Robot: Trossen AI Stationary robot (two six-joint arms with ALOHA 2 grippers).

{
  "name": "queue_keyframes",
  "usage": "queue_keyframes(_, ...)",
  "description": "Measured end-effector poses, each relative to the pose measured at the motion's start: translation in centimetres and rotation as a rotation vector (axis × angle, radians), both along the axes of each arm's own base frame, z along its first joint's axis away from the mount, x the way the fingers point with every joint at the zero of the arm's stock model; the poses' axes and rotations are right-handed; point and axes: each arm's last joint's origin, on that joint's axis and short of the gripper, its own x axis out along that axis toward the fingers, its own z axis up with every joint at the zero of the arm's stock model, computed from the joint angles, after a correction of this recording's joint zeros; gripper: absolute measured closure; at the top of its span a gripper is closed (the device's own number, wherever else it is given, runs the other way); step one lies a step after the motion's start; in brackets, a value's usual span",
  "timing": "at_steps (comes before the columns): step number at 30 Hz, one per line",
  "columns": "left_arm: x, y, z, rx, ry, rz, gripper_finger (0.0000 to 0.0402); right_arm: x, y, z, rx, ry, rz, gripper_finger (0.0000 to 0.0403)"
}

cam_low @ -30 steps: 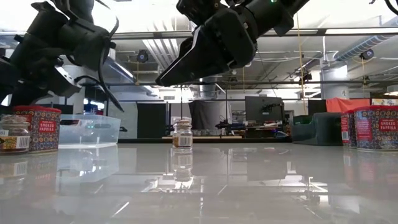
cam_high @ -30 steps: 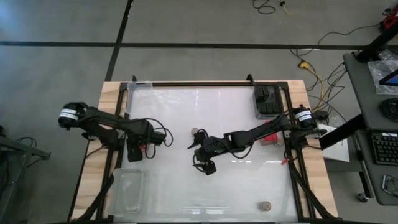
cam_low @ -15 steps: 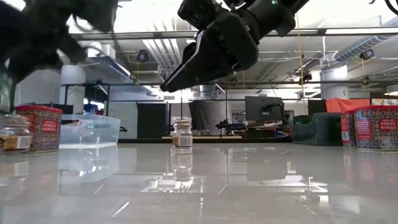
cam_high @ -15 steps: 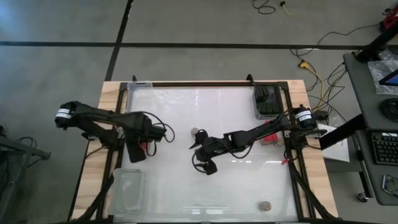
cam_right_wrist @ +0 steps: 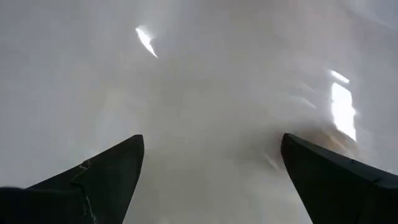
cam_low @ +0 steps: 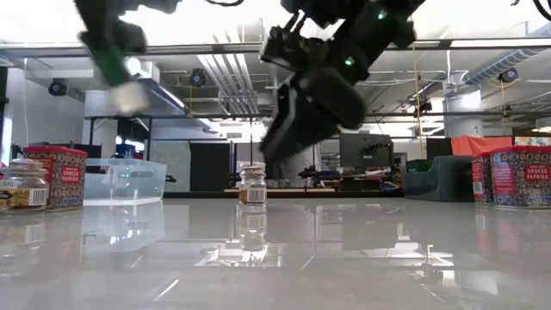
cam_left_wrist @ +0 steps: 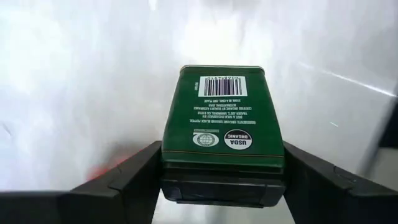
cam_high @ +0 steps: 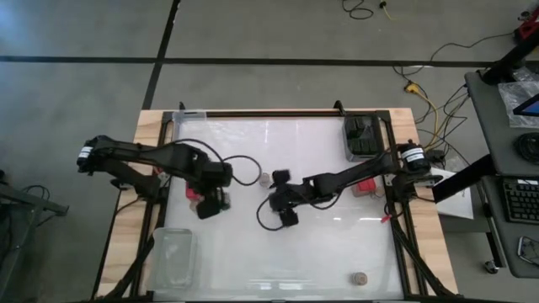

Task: Sort spices by type
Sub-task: Put the black seasoning can into the black bin

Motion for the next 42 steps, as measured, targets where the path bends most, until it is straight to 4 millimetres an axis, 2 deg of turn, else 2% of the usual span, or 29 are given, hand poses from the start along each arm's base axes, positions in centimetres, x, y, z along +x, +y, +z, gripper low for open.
queue_keyframes(4,2.0,0.0,-1.6,0.093,-0.045,-0.073,0.0142,-2.0,-0.8,2.0,-0.183,0.092,-0.144,0.0035)
queue_keyframes(7,3.8,0.0,-3.4,0.125,-0.038,-0.124,0.0142,-3.2,-0.9,3.4,-0.163,0.098,-0.171,0.0035)
queue_keyframes(10,5.5,0.2,-5.5,0.151,0.041,-0.166,0.0141,-3.9,-1.0,4.7,-0.134,0.065,-0.181,0.0035)
queue_keyframes(14,7.3,0.6,-7.1,0.172,0.141,-0.245,0.0141,-4.8,-1.0,5.6,-0.064,0.048,-0.166,0.0035)
queue_keyframes(18,8.3,1.3,-7.7,0.234,0.264,-0.281,0.0141,-5.8,-0.9,5.8,-0.031,0.039,-0.188,0.0035)
queue_keyframes(22,8.8,2.2,-7.6,0.283,0.351,-0.279,0.0141,-6.8,-0.8,5.0,-0.008,0.046,-0.214,0.0035)
queue_keyframes(30,10.5,3.2,-9.1,0.272,0.351,-0.273,0.0141,-8.0,-0.8,3.3,0.008,0.088,-0.248,0.0035)
queue_keyframes(42,11.7,3.4,-10.7,0.247,0.351,-0.251,0.0141,-7.7,-0.6,4.1,-0.008,0.071,-0.213,0.0035)
